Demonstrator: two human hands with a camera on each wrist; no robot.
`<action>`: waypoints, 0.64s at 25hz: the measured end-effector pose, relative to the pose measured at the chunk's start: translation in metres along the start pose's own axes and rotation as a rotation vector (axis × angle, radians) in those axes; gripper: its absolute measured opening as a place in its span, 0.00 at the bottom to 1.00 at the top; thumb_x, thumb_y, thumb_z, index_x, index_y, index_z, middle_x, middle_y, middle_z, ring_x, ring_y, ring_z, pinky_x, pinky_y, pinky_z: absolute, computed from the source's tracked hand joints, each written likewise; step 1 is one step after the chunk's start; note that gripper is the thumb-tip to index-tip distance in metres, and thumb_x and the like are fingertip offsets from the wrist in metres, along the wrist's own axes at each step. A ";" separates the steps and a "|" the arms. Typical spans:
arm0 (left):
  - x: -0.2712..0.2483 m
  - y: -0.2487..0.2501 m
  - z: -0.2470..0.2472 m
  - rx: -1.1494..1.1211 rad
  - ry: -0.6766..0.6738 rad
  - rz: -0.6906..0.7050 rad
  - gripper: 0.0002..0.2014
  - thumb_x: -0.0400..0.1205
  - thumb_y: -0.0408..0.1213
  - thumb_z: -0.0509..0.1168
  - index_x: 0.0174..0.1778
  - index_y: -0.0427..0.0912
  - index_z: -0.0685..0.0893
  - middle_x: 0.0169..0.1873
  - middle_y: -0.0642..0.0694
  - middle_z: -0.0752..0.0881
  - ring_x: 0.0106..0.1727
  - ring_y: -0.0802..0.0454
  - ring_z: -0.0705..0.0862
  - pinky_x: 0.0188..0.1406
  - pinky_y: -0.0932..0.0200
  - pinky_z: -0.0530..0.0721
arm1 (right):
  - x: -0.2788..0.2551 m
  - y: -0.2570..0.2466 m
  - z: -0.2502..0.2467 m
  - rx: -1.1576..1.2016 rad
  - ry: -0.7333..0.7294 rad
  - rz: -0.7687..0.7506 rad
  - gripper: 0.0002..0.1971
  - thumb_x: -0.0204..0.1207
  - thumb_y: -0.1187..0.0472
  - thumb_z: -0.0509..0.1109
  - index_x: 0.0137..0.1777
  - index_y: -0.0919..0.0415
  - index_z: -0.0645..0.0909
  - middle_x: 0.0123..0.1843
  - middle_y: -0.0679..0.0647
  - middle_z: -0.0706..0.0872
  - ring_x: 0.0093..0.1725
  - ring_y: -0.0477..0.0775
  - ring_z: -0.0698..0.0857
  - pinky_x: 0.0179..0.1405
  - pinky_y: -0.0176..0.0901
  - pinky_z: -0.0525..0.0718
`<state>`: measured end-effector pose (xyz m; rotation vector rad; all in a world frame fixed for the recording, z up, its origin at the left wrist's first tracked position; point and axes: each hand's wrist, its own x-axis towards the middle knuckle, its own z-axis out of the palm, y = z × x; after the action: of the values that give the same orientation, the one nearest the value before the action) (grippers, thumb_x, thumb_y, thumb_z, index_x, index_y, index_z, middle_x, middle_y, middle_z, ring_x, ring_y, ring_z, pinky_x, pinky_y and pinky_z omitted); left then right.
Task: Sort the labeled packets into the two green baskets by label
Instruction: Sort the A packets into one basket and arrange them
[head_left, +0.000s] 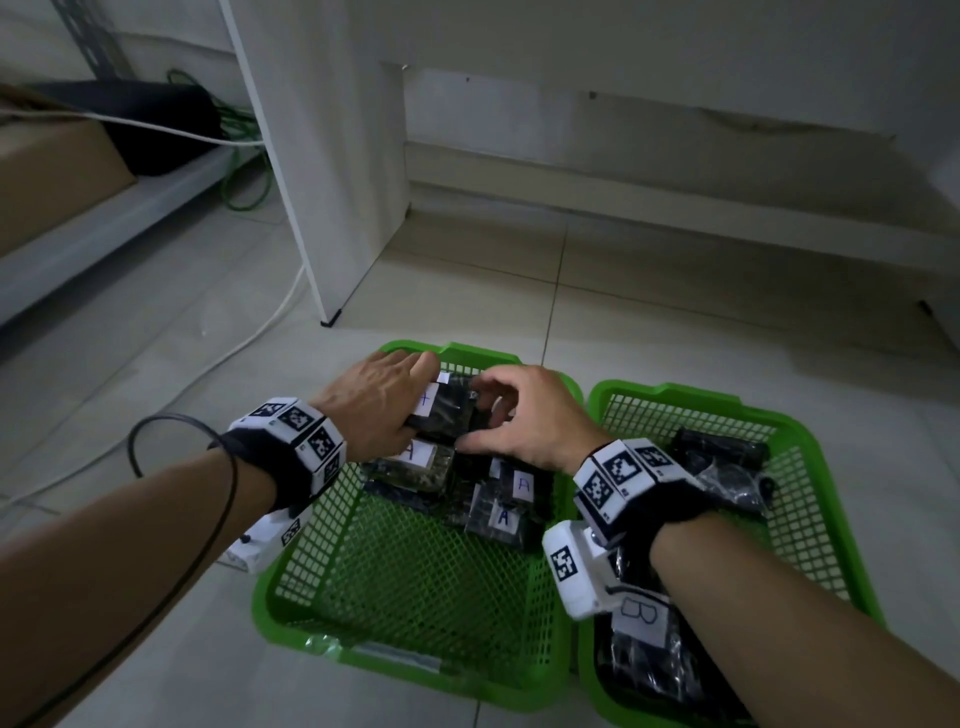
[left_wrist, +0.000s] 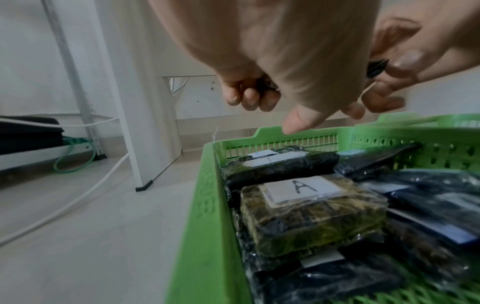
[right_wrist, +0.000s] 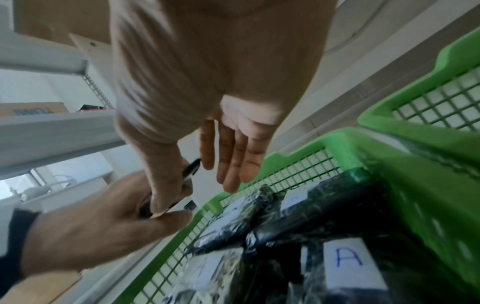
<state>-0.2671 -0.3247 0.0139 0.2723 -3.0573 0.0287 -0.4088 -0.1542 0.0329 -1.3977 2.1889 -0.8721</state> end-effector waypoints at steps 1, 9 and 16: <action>-0.002 0.000 -0.003 -0.010 0.007 -0.016 0.24 0.70 0.44 0.72 0.54 0.46 0.66 0.44 0.51 0.80 0.45 0.49 0.80 0.47 0.60 0.73 | -0.002 -0.007 0.005 0.034 0.022 -0.032 0.26 0.55 0.47 0.90 0.54 0.51 0.89 0.43 0.41 0.90 0.41 0.40 0.88 0.43 0.40 0.87; -0.013 0.007 -0.014 -0.371 0.071 -0.070 0.25 0.68 0.38 0.74 0.57 0.46 0.70 0.44 0.53 0.79 0.40 0.54 0.77 0.37 0.60 0.74 | -0.010 -0.022 0.008 -0.061 0.100 -0.154 0.18 0.58 0.52 0.87 0.46 0.55 0.90 0.36 0.48 0.89 0.35 0.46 0.84 0.37 0.43 0.83; 0.012 0.027 -0.021 -0.568 0.153 -0.134 0.31 0.61 0.47 0.84 0.59 0.57 0.81 0.44 0.62 0.84 0.41 0.65 0.83 0.41 0.71 0.77 | -0.022 0.005 -0.022 -0.142 0.147 -0.060 0.33 0.62 0.53 0.87 0.68 0.56 0.86 0.57 0.48 0.86 0.55 0.48 0.83 0.57 0.44 0.81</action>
<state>-0.2823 -0.2994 0.0350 0.4042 -2.7367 -0.7687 -0.4168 -0.1267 0.0454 -1.5165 2.3711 -0.8808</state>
